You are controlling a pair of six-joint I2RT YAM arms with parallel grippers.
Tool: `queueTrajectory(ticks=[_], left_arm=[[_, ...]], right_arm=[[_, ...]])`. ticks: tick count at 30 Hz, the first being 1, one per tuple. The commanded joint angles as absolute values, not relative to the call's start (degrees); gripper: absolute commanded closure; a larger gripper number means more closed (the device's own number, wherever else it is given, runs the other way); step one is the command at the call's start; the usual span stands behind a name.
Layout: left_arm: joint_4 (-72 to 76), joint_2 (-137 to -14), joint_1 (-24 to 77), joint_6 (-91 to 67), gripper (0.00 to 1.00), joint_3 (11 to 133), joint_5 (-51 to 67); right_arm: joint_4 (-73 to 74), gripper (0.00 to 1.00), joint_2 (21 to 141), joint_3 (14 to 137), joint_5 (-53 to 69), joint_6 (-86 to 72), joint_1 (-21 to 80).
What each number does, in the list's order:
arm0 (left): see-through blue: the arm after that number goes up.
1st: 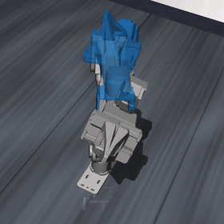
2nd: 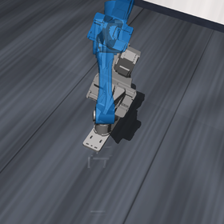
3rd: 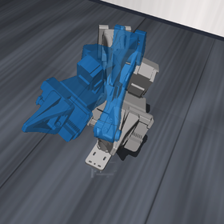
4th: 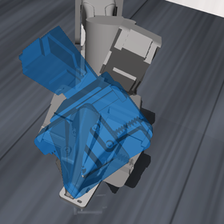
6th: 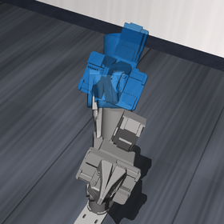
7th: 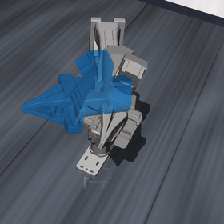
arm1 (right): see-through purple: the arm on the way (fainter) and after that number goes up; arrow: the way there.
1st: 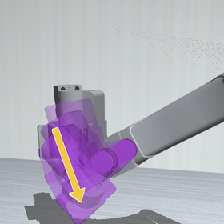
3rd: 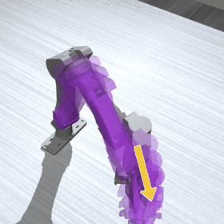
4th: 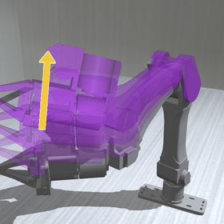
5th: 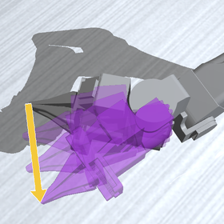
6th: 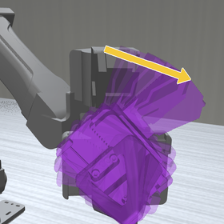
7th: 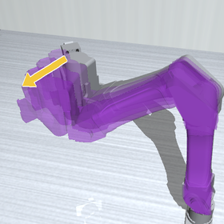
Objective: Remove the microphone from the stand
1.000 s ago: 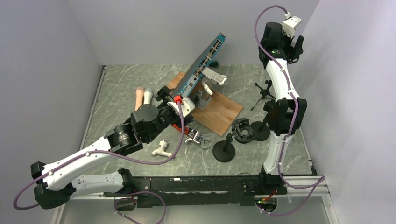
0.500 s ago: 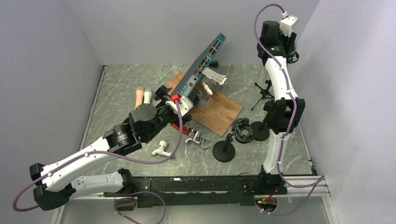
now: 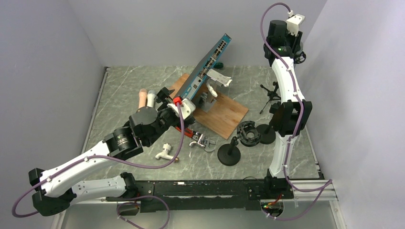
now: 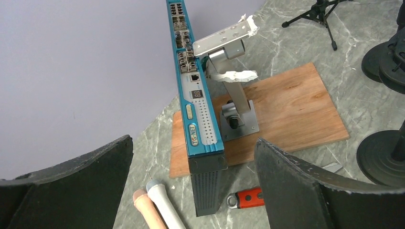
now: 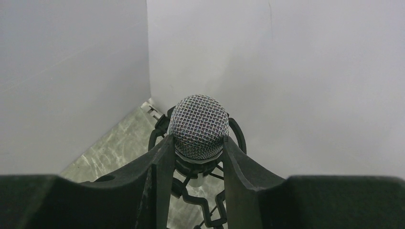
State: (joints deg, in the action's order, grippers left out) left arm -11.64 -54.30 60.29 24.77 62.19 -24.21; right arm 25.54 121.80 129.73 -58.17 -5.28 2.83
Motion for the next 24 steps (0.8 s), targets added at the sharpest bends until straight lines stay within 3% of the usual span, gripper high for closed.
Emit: queueTrajectory(ticks=[1, 24], left_arm=[[-10.81, -53.65, 60.12, 24.49, 0.01, 63.58, -23.79], [-11.0, -52.92, 60.12, 23.93, 0.01, 63.66, -22.95]], right_arm=[[21.77, 1.0, 118.93, 131.06, -54.71, -0.65, 2.65], [18.18, 1.0, 110.88, 132.93, -43.85, 4.78, 1.43]])
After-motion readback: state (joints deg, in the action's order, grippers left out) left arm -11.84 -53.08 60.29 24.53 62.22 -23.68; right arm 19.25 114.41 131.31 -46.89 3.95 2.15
